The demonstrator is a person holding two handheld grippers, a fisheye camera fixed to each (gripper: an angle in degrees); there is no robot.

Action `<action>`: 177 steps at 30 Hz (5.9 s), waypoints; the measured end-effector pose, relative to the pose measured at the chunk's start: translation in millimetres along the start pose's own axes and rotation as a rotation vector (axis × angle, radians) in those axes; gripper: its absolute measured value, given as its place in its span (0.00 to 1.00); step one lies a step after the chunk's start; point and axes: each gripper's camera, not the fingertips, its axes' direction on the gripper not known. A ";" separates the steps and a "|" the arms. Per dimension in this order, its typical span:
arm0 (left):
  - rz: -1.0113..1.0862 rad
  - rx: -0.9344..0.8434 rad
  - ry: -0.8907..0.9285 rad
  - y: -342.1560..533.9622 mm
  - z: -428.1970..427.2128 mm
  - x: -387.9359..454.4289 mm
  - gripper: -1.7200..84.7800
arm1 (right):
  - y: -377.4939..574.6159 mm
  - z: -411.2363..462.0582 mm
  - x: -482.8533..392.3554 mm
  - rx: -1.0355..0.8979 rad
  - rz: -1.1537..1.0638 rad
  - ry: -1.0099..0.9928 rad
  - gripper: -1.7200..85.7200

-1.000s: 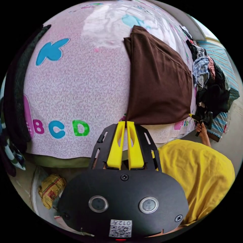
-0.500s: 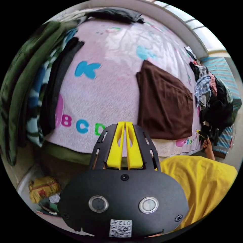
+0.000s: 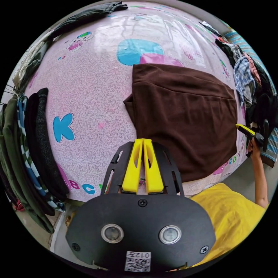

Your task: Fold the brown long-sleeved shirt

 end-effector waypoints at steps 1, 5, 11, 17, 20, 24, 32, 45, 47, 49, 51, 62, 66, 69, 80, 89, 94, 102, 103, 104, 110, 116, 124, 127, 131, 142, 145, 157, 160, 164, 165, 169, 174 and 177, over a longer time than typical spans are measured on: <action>-0.006 -0.003 -0.020 0.6 -0.3 -1.1 0.03 | -2.1 -3.2 3.2 -0.001 0.008 -0.022 0.02; 0.005 0.008 -0.010 4.2 -0.5 -7.4 0.03 | -8.8 -14.0 8.1 -0.008 0.042 -0.046 0.02; -0.076 0.039 0.156 10.3 -18.2 -35.9 0.03 | -1.9 -50.1 23.5 0.004 0.074 -0.109 0.02; -0.132 0.177 0.248 -0.8 -54.3 -57.1 0.03 | -22.6 -92.5 48.1 0.160 0.159 -0.216 0.02; -0.038 0.163 0.201 -35.1 -55.3 -27.8 0.03 | -58.4 -85.8 26.3 0.128 0.115 -0.192 0.02; 0.068 0.084 0.053 -73.8 -36.2 12.6 0.02 | -90.2 -69.0 1.7 0.067 0.070 -0.083 0.02; 0.074 0.039 -0.046 -84.7 -17.8 18.3 0.02 | -102.5 -54.6 -25.1 -0.002 -0.016 0.062 0.02; -0.005 0.168 0.072 -39.5 -39.9 10.2 0.02 | -32.0 -75.8 -1.9 0.199 0.167 -0.117 0.02; 0.024 0.204 0.050 -11.2 -54.1 16.6 0.02 | 11.2 -89.7 -19.1 0.243 0.107 -0.084 0.02; 0.053 0.197 0.051 21.4 -56.5 26.0 0.02 | 47.3 -85.5 -36.9 0.221 0.040 -0.117 0.02; 0.081 0.137 0.086 63.5 -37.6 43.2 0.02 | 83.8 -70.0 -54.6 0.170 -0.004 -0.136 0.02; 0.010 0.001 0.036 149.3 60.1 84.2 0.02 | 189.5 41.4 -86.0 0.035 -0.036 -0.111 0.02; 0.000 -0.002 -0.002 164.3 65.1 92.8 0.02 | 200.0 57.1 -81.6 0.034 -0.057 -0.116 0.02; -0.007 0.010 0.006 178.4 71.6 101.3 0.02 | 211.9 72.1 -81.1 0.040 -0.077 -0.116 0.02; -0.203 0.194 0.149 268.0 70.6 115.4 0.02 | 316.5 128.1 27.2 0.144 0.348 -0.550 0.04; 0.005 0.221 0.149 288.7 72.7 245.6 0.02 | 381.1 254.1 55.6 0.138 0.591 -0.934 0.10; 0.250 0.215 0.118 275.3 71.5 364.4 0.03 | 386.7 290.6 42.0 0.160 0.605 -0.983 0.09; 0.754 0.247 -0.181 306.8 99.0 613.6 0.07 | 416.2 313.4 38.8 0.203 0.628 -1.072 0.05; 0.802 0.252 -0.210 313.7 103.8 632.1 0.08 | 420.8 317.0 39.7 0.205 0.647 -1.108 0.04; 0.888 0.264 -0.273 327.6 114.9 666.6 0.09 | 424.3 320.4 39.8 0.206 0.666 -1.137 0.04; 1.090 0.399 -0.524 385.8 162.0 779.7 0.12 | 428.6 330.0 33.0 0.183 0.690 -1.197 0.04; 1.203 0.454 -0.639 419.1 190.9 843.8 0.11 | 431.0 339.4 35.8 0.167 0.719 -1.258 0.04; 1.116 0.397 -0.671 414.7 208.3 874.4 0.04 | 415.5 329.0 51.2 0.182 0.601 -1.173 0.06; 1.019 0.386 -0.499 406.6 186.9 860.5 0.03 | 396.9 331.3 83.5 0.223 0.635 -1.161 0.10; 0.936 0.419 -0.378 401.1 160.5 837.5 0.03 | 325.5 348.5 97.3 0.169 0.573 -1.196 0.15; 0.870 0.441 -0.268 391.4 122.0 789.7 0.02 | 206.1 371.2 82.3 0.053 0.563 -1.347 0.16; 0.867 0.450 -0.242 389.2 110.1 770.1 0.02 | 189.0 361.0 86.6 0.085 0.594 -1.371 0.15; 0.843 0.435 -0.165 370.0 79.8 668.7 0.02 | 104.8 256.0 93.5 0.139 0.552 -1.226 0.04; 0.795 0.433 -0.089 360.8 66.8 629.3 0.02 | 84.4 206.8 84.9 0.174 0.488 -1.189 0.03; 0.660 0.437 0.067 348.1 42.2 550.0 0.02 | 46.8 125.2 49.9 0.201 0.383 -1.111 0.03; 0.607 0.448 0.128 346.0 33.7 519.7 0.02 | 40.3 112.2 42.1 0.205 0.364 -1.098 0.03; 0.417 0.518 0.301 350.9 6.9 409.8 0.02 | -12.9 17.0 -37.1 0.225 0.203 -1.003 0.03; 0.037 0.661 0.483 398.6 -11.4 210.1 0.03 | -74.1 -67.1 -177.8 0.198 -0.017 -0.865 0.03; -0.231 0.680 0.616 434.3 17.8 96.9 0.03 | -106.8 -80.5 -282.3 0.119 -0.149 -0.787 0.03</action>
